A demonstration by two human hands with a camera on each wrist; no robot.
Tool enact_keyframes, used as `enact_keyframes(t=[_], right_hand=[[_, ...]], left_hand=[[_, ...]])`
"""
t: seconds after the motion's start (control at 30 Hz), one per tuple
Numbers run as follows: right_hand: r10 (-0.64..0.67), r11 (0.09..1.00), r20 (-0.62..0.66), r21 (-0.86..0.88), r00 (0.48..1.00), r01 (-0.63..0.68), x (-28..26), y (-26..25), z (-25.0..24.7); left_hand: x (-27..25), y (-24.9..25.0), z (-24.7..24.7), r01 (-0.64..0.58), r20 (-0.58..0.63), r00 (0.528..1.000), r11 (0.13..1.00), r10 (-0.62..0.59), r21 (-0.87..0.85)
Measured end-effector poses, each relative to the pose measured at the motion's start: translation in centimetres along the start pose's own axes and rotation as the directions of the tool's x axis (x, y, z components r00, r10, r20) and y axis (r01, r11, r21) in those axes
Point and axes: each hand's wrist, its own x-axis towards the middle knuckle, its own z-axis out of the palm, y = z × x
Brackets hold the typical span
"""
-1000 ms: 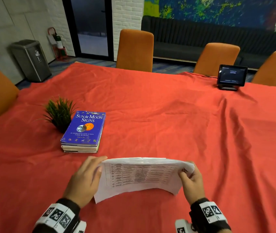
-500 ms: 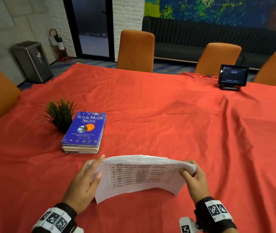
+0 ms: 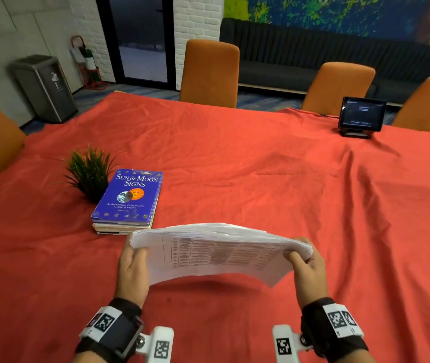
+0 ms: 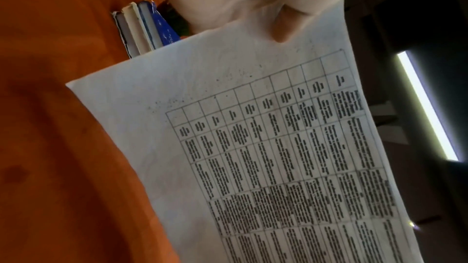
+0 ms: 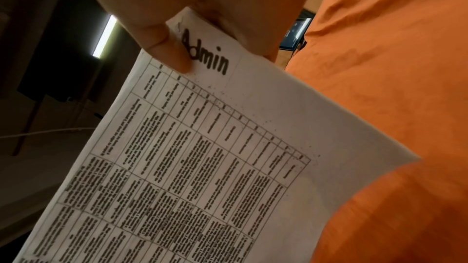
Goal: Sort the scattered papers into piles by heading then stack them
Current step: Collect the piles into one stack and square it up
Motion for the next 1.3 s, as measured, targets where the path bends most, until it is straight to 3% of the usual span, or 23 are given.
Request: enact_keyframes(t=[0.17,0.23,0.4,0.57,0.67,0.73,0.83,0.93,1.0,1.07,1.1,1.13,1.17,1.2,1.27,1.3], right_hand=[[0.109,0.991,0.12,-0.089,0.987,-0.099,-1.0,1.6,-0.2],[0.127,0.98,0.229,-0.179,0.965,-0.086,-0.1,1.2,-1.1],[0.23,0.925,0.481,-0.377,0.846,-0.037,1.8,-1.5,-3.8],[0.333,0.819,0.645,-0.559,0.688,0.128,1.9,-5.0,-2.6],[0.225,0.755,0.725,-0.552,0.651,0.354,1.3,-6.9,0.1],[0.11,0.756,0.754,-0.486,0.647,0.438,0.6,-7.9,2.2],[-0.075,0.779,0.714,-0.394,0.696,0.488,-0.3,-8.8,4.8],[-0.155,0.873,0.609,-0.285,0.778,0.396,-0.2,-8.8,6.0],[-0.143,0.958,0.536,-0.137,0.832,0.253,0.1,-8.8,5.8],[-0.105,0.994,0.48,0.018,0.871,0.11,0.4,-9.1,5.2],[-0.094,0.995,0.449,0.074,0.889,0.068,0.6,-9.1,4.9],[-0.089,0.993,0.419,0.113,0.903,0.045,0.8,-9.0,4.6],[-0.089,0.99,0.391,0.139,0.916,0.036,0.8,-9.0,4.5],[-0.095,0.987,0.363,0.158,0.927,0.039,0.9,-8.8,4.4],[-0.116,0.982,0.311,0.179,0.943,0.062,0.9,-8.3,4.7],[-0.122,0.979,0.285,0.191,0.951,0.068,0.9,-8.0,4.9]], left_hand=[[-0.1,-2.2,-0.6,0.1,0.032,0.994,0.99,-0.104,0.101],[0.4,-1.2,-0.6,0.031,0.053,0.998,0.992,-0.038,0.12],[1.8,2.2,-0.4,-0.17,0.128,0.979,0.984,0.161,0.058],[2.1,7.2,0.8,-0.437,0.34,0.857,0.896,0.388,0.078],[1.9,9.4,2.3,-0.51,0.413,0.8,0.856,0.436,0.084],[1.8,10.6,3.4,-0.563,0.425,0.774,0.817,0.469,0.124],[1.3,12.5,5.0,-0.636,0.466,0.726,0.751,0.505,0.177],[1.1,13.4,5.8,-0.715,0.398,0.697,0.622,0.596,0.32],[1.9,12.8,4.7,-0.659,0.211,0.736,0.609,0.643,0.441],[3.2,11.4,2.8,-0.503,0.004,0.838,0.77,0.545,0.393],[3.8,10.6,2.0,-0.383,-0.038,0.912,0.882,0.408,0.275],[4.1,9.7,1.5,-0.239,-0.002,0.971,0.966,0.241,0.097],[4.2,8.8,1.3,-0.083,0.11,0.99,0.993,0.092,-0.086],[4.1,8.1,1.3,0.042,0.232,0.973,0.98,0.004,-0.192],[3.4,7.1,2.0,0.105,0.345,0.938,0.975,-0.031,-0.198],[2.8,6.9,2.5,0.076,0.324,0.946,0.983,-0.019,-0.166]])
